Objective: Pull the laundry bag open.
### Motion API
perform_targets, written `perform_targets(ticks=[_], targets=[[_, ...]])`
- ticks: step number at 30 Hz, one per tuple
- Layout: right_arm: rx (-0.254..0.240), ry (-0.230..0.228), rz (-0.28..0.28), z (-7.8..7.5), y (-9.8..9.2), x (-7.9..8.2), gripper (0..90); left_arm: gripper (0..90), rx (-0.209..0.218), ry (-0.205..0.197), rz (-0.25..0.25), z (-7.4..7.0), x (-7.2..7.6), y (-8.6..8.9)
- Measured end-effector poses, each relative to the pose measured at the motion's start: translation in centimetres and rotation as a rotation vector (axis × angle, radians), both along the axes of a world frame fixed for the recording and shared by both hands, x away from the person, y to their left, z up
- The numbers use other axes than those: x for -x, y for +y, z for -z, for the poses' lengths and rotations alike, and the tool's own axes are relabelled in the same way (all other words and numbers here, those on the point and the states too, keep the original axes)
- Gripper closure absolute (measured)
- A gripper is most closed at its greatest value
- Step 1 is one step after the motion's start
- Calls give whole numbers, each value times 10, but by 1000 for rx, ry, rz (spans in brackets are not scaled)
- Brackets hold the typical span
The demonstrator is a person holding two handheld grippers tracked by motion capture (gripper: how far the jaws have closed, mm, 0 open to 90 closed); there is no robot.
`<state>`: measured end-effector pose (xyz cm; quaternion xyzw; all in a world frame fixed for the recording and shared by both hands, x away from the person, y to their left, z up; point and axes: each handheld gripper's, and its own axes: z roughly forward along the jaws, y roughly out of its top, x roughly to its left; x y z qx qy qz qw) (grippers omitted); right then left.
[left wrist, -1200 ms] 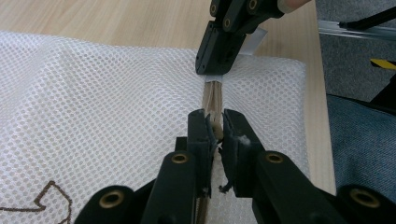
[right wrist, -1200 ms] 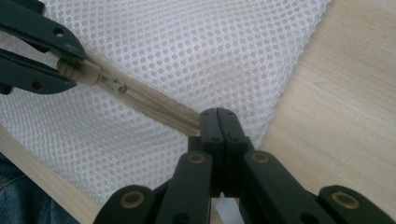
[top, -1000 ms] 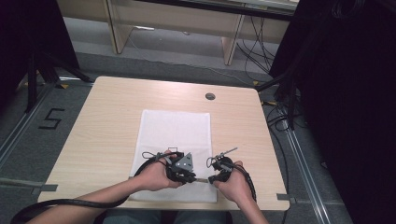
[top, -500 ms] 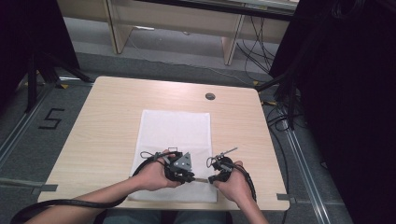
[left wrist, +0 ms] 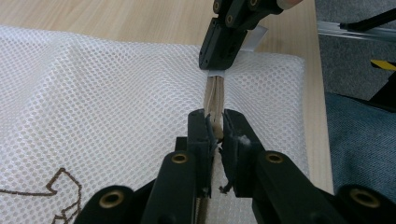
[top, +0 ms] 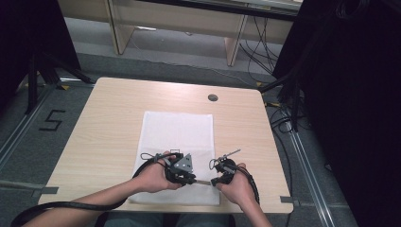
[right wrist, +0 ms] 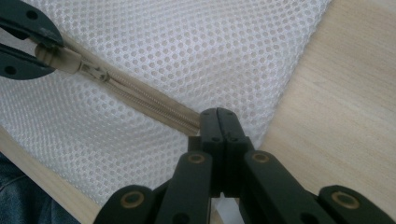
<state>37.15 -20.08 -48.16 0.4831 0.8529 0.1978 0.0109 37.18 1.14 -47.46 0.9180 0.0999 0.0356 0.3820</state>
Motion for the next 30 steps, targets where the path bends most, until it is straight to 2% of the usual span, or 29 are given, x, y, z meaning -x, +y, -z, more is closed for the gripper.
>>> perform_targets(ticks=[7, 8, 9, 10, 11, 18, 23, 25, 27, 30], targets=[[-1, 0, 2, 0, 0, 0, 900, 814, -8, -5, 9, 0, 0, 1], [2, 10, 13, -1, 0, 1, 900, 813, 1, -3, 8, -1, 0, 2], [0, 0, 1, 0, 0, 0, 900, 814, -2, -14, 12, -1, -1, 2], [-1, 1, 1, 0, 0, 0, 900, 814, 4, -2, 5, -1, 0, 3], [0, 0, 0, 0, 0, 0, 900, 814, -1, -11, 6, -1, 1, 3], [-3, -4, -3, 0, 0, 0, 900, 814, 2, -7, 7, -1, 1, 3], [-2, 8, 9, 0, 0, 1, 900, 813, -2, -23, 19, -1, 0, 4], [2, 12, 20, -1, 1, 1, 900, 814, 5, -13, 9, -2, 1, 6], [0, -3, 3, 0, 0, 0, 900, 814, 5, -10, 5, -2, 1, 7], [2, 7, 15, -1, 1, 1, 900, 813, 2, -8, 8, -2, 2, 8]])
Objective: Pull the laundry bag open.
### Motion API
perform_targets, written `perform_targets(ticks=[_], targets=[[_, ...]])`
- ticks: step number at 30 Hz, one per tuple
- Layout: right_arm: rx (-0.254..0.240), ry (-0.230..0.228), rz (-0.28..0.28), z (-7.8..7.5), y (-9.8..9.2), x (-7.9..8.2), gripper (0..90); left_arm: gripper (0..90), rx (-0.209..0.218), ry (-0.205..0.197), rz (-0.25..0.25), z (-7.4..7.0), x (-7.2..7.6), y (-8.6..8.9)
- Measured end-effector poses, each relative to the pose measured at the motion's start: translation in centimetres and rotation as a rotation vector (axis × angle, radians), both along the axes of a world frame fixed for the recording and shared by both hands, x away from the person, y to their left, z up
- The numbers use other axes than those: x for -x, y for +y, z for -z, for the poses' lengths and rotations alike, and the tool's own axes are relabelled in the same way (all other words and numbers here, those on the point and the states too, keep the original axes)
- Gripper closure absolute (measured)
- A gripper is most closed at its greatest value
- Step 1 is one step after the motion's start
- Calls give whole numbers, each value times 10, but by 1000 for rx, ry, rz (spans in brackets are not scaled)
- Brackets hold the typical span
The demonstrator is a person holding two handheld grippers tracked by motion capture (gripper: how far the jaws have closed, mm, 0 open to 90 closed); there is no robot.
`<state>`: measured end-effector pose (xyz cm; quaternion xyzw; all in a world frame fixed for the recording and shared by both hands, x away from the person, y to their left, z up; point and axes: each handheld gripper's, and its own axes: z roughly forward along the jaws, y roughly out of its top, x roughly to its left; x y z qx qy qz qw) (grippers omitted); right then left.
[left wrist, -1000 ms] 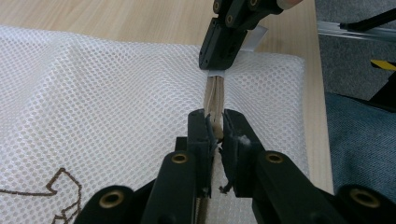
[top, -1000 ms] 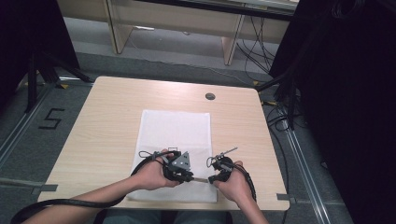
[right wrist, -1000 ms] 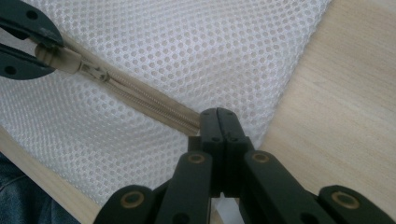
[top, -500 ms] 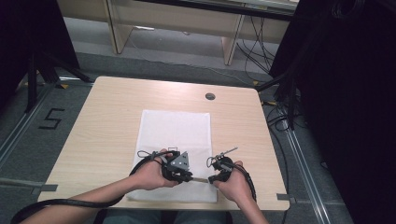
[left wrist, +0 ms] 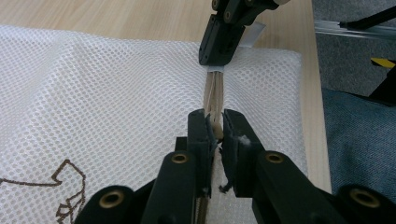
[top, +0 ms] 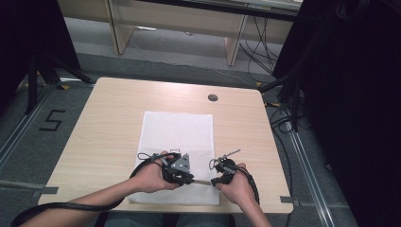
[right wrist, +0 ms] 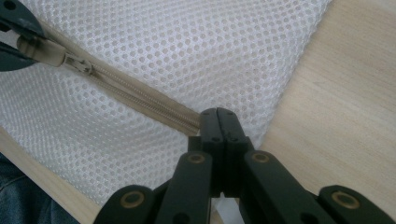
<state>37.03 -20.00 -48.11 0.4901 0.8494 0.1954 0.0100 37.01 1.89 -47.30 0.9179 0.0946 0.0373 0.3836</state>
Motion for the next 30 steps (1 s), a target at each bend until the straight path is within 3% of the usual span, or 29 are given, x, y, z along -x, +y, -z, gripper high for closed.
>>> perform_targets(ticks=[30], targets=[[2, -2, 0, 0, 0, 0, 900, 814, 19, 1, -9, 0, 2, 10]])
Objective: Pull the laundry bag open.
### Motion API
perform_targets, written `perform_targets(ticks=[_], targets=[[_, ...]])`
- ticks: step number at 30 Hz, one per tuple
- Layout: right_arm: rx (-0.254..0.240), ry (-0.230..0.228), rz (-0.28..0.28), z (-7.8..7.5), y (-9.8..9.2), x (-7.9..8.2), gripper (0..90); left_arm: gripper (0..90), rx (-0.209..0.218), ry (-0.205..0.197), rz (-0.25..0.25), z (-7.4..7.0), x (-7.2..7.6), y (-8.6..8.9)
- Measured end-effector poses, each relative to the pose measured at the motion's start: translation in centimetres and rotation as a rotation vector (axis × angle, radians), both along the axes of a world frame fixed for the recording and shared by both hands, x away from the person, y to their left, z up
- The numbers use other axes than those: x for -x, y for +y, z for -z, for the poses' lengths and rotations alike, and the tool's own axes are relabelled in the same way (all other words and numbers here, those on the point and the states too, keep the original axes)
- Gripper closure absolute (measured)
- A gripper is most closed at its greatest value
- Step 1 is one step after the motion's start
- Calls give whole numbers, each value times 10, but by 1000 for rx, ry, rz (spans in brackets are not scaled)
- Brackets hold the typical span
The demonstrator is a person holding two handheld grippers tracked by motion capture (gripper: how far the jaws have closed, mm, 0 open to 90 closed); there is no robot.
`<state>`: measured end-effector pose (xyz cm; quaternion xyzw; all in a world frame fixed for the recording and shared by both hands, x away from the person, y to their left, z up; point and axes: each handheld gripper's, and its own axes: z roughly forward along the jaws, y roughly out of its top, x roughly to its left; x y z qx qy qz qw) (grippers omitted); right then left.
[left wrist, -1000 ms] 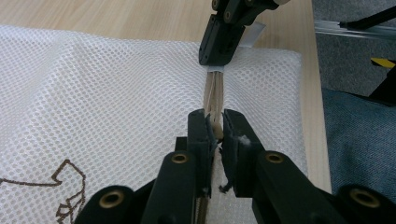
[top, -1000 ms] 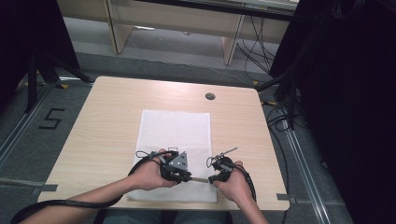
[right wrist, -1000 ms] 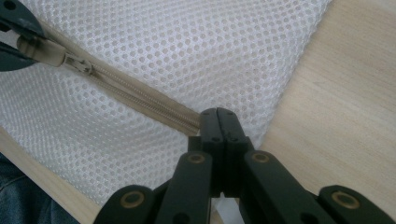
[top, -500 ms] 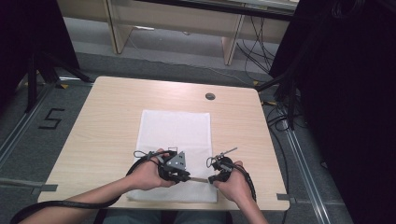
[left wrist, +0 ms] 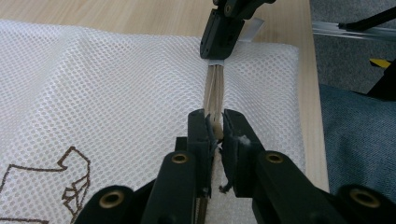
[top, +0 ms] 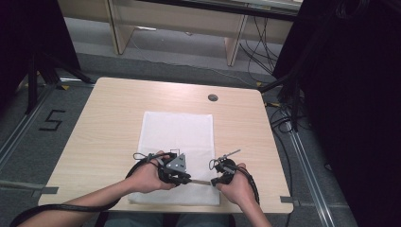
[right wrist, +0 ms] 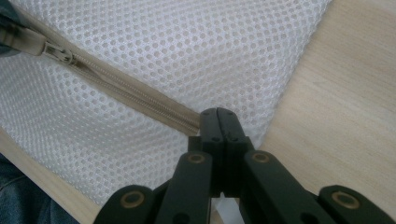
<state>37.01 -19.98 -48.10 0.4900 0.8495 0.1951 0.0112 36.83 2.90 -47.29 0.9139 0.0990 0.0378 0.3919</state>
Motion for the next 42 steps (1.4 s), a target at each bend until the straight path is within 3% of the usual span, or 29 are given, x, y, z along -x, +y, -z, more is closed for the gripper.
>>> perform_targets(ticks=[8, 9, 12, 13, 16, 20, 21, 27, 29, 30, 42], targets=[[1, 2, 3, 0, 0, 0, 900, 814, 1, 3, -7, -1, 0, 5], [-2, -10, -10, 1, 0, -1, 900, 814, -13, -11, 3, -2, -1, 6], [0, 3, 2, 0, 0, 0, 900, 813, 6, 1, -9, -2, 0, 7], [1, 1, 3, 0, 0, 0, 900, 814, -3, -15, 4, -2, -1, 7], [0, 1, 2, 0, 0, 0, 900, 814, 0, 0, -8, -2, 0, 8], [-1, 6, 3, 0, 0, 0, 900, 814, -4, -13, 0, -2, 0, 10], [0, 4, 3, 0, 0, 0, 900, 814, 3, 5, -11, -2, 0, 10], [1, 3, 3, 0, 0, 0, 900, 813, -13, -9, -4, -3, 0, 13], [1, 4, 2, 0, 0, 0, 900, 814, -1, -6, -7, -2, 0, 13], [0, 1, 2, 0, 0, 0, 900, 814, 2, 12, -12, -2, 0, 14], [-3, 6, 1, 0, 0, 0, 900, 814, 3, 0, -13, -2, 1, 15]])
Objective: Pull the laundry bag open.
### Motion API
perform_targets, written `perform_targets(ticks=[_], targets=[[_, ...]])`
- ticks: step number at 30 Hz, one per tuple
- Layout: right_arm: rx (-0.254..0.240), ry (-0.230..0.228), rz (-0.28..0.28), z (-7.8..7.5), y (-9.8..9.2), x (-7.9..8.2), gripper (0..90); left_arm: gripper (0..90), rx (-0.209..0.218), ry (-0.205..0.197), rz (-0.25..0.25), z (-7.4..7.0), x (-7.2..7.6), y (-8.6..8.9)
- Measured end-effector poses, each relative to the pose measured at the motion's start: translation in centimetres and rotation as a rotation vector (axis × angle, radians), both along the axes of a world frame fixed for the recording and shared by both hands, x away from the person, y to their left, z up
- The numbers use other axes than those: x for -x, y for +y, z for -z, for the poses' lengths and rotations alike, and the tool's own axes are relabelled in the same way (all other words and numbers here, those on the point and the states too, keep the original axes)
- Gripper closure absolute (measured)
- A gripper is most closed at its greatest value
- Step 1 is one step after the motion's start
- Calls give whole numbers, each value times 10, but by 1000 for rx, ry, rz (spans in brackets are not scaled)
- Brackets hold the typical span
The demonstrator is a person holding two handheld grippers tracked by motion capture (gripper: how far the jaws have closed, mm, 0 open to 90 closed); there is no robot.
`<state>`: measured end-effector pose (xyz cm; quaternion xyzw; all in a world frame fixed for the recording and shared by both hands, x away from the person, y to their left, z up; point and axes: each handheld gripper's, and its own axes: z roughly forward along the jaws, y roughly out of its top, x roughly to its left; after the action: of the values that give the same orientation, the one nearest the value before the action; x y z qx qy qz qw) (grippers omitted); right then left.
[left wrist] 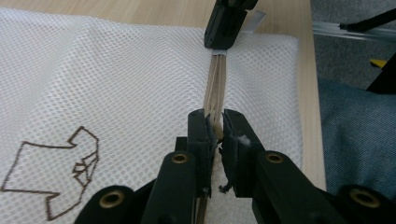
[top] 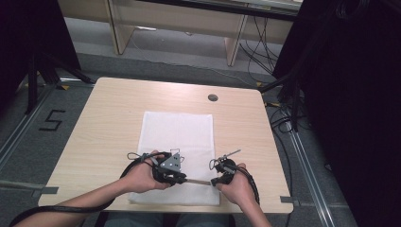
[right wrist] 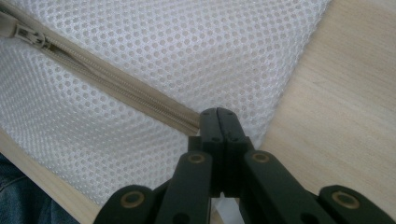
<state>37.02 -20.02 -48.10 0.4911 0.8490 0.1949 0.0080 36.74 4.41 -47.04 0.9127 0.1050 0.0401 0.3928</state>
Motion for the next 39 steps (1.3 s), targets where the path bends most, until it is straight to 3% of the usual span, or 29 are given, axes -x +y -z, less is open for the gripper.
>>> perform_targets(ticks=[11, 12, 13, 17, 19, 39], targets=[[1, 1, 3, 0, 0, 0, 900, 814, 6, 12, -5, 1, 0, 5], [-8, 21, 23, -1, 2, 1, 900, 814, -2, 3, 2, 0, -1, 6], [-7, 6, 5, 0, 1, 0, 900, 814, 10, 18, -11, 0, -1, 6], [-8, 9, 10, 0, 1, 1, 900, 814, 23, 21, -14, 0, -1, 10], [2, -16, -10, 1, 0, -1, 900, 814, 18, 16, -11, 0, 0, 9], [3, 1, 3, 0, 0, 0, 900, 814, 37, 30, -23, 0, 0, 17]])
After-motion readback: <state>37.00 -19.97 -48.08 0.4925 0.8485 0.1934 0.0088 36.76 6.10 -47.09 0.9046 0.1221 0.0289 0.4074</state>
